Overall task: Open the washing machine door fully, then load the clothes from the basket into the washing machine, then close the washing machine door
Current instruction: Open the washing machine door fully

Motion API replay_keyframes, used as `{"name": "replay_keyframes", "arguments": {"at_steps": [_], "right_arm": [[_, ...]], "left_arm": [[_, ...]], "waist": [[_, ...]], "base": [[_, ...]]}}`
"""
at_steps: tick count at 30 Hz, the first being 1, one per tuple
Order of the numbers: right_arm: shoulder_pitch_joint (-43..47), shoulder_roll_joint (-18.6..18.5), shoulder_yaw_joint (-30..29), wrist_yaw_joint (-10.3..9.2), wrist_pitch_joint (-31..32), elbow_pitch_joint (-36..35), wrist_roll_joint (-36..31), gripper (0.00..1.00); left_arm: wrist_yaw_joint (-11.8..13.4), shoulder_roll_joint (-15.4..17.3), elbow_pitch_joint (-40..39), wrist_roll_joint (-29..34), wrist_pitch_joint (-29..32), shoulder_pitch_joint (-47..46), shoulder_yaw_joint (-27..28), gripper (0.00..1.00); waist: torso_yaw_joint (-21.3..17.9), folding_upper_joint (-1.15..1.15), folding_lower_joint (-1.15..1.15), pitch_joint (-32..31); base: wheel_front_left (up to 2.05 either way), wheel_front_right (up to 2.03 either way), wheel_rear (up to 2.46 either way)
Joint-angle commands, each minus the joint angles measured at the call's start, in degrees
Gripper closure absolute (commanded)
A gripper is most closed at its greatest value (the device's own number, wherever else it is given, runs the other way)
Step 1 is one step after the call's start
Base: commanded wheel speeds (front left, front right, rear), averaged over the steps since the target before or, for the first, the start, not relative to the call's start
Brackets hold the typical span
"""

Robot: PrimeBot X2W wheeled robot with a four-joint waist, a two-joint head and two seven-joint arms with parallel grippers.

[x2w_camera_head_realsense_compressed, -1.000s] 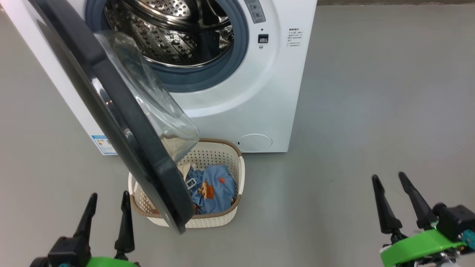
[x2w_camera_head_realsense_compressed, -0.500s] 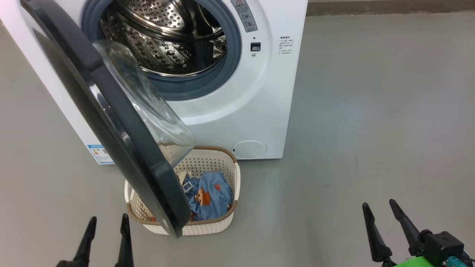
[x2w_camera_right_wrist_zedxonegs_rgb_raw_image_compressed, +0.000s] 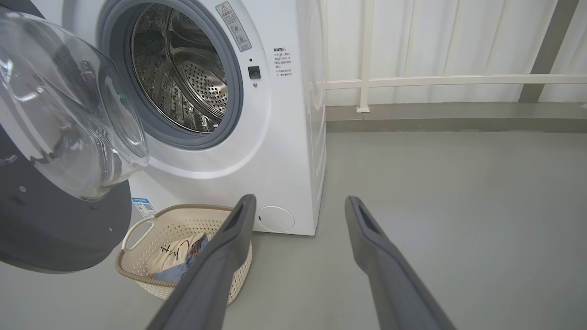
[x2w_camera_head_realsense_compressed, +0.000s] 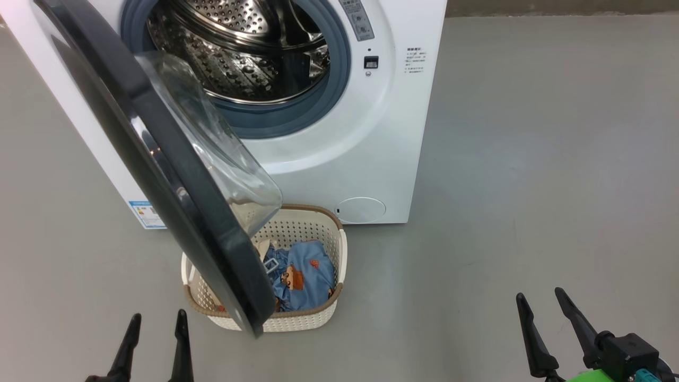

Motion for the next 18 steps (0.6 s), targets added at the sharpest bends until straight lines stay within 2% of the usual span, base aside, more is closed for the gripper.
{"name": "replay_keyframes", "arguments": {"at_steps": [1,18], "right_arm": [[-1.4,-0.2,1.2,0.09,-0.7,-1.5,-0.7,0.00],[-2.6,-0.1,1.8,0.09,-0.7,-1.4,-0.8,0.00]], "left_arm": [[0.5,0.7,-1.8,-0.3,-0.4,-1.6,1.7,0.00],[-0.3,0.7,-2.1,0.4,-0.4,-2.6,1.5,0.00]], "waist": [[0.1,0.00,0.00,0.0],[0.2,0.00,0.00,0.6]], "base": [[0.00,0.00,0.00],[0.00,0.00,0.00]]}}
